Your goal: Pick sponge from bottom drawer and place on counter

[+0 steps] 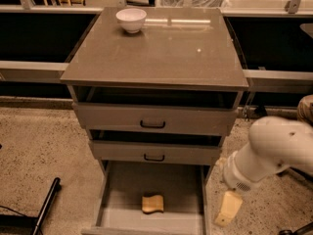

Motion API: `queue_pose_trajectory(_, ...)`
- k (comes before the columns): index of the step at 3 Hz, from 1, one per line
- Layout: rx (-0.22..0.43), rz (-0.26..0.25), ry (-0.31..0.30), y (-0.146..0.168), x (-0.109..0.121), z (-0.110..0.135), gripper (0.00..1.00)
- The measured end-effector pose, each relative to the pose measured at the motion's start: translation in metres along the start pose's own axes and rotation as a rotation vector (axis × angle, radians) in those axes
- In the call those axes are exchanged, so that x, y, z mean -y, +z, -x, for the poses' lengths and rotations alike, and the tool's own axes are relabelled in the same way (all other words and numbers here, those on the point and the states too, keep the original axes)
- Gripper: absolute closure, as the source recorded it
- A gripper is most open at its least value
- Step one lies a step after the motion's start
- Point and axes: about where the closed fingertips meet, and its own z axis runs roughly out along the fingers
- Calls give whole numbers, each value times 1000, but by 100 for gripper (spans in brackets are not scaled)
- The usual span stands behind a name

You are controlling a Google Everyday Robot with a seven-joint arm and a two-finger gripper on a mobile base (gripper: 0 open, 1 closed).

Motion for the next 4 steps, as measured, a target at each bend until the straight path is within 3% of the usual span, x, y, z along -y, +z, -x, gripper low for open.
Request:
queue_pose_trajectory(1, 46, 15, 27, 37, 10, -3, 0)
queue_pose_trajectory(2, 16, 42, 13, 37, 3, 0, 0)
queue_pose_trajectory(3, 58, 40, 18, 63, 21, 1, 0)
queue_pose_trajectory(4, 244, -2, 33, 121, 49, 14, 0)
